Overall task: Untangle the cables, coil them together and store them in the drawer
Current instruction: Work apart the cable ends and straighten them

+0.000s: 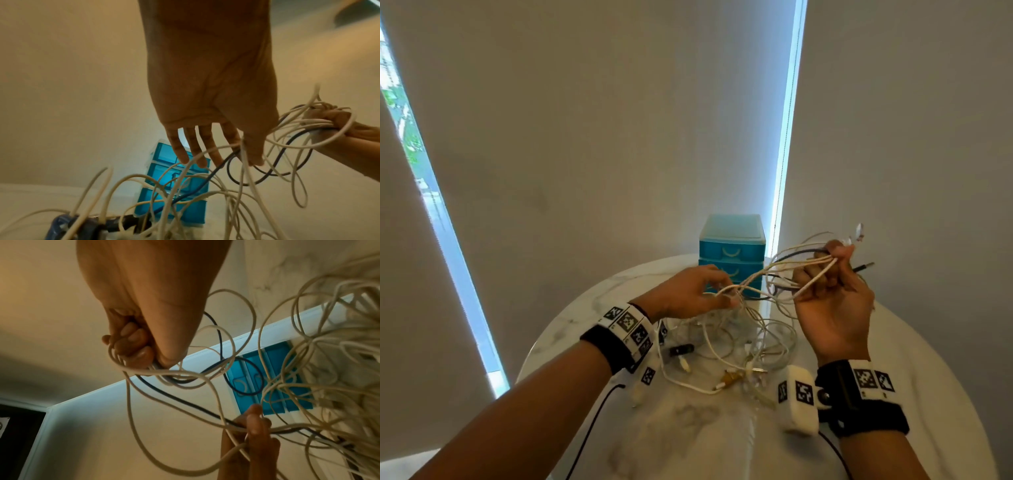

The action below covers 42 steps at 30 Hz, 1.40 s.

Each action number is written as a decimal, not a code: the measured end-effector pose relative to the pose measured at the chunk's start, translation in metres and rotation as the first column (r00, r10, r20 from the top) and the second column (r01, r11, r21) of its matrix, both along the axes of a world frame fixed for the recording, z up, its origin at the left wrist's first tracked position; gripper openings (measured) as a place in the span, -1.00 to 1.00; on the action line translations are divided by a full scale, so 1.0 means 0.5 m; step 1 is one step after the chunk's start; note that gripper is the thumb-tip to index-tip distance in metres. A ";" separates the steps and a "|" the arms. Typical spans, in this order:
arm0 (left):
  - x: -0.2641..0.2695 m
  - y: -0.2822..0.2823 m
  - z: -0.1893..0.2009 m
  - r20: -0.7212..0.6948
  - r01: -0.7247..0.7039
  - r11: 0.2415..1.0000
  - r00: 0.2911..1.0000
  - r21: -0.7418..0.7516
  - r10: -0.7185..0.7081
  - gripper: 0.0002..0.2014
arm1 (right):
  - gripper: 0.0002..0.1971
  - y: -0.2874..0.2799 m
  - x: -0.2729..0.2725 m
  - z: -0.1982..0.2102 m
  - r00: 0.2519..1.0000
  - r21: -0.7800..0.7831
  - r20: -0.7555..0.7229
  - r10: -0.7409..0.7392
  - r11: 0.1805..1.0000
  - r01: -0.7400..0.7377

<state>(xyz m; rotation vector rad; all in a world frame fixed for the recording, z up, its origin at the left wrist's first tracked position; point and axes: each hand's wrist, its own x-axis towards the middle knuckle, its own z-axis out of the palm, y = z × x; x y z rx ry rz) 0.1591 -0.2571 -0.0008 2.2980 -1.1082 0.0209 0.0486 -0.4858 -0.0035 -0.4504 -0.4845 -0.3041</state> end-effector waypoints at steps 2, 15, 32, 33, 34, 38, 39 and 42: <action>0.016 0.009 0.001 0.048 -0.074 0.994 0.996 -0.078 0.078 -0.79 | -0.64 -0.003 0.008 -0.008 0.999 -0.014 -0.043 -0.032 0.999 0.031; 0.018 0.017 0.141 -0.546 -0.424 0.386 0.782 -0.819 -0.301 -0.83 | -0.63 0.039 0.040 -0.039 0.892 -0.610 -0.208 -0.401 0.766 0.202; -0.014 0.008 0.132 -0.549 -0.396 0.406 0.735 -0.824 -0.397 -0.83 | -0.62 0.117 0.049 -0.066 0.760 -0.860 -0.076 -0.646 0.428 0.278; -0.019 0.005 0.124 -0.556 -0.379 0.473 0.766 -0.795 -0.321 -0.83 | -0.59 0.111 0.048 -0.054 0.781 -0.816 -0.075 -0.620 0.489 0.310; -0.027 0.000 0.117 -0.543 -0.352 0.543 0.805 -0.762 -0.240 -0.81 | -0.61 0.108 0.044 -0.049 0.813 -0.799 -0.064 -0.578 0.518 0.305; -0.076 -0.029 0.123 -0.447 -0.226 0.730 0.886 -0.645 -0.120 -0.66 | -0.58 0.129 0.037 -0.053 0.865 -0.887 -0.020 -0.502 0.408 0.217; -0.089 -0.037 0.126 -0.453 -0.208 0.765 0.883 -0.610 -0.121 -0.68 | -0.54 0.139 0.038 -0.055 0.858 -0.904 -0.013 -0.513 0.372 0.209; -0.111 -0.056 0.128 -0.439 -0.110 0.883 0.891 -0.456 -0.115 -0.65 | -0.70 0.155 0.044 -0.067 0.815 -0.921 0.047 -0.578 0.290 0.259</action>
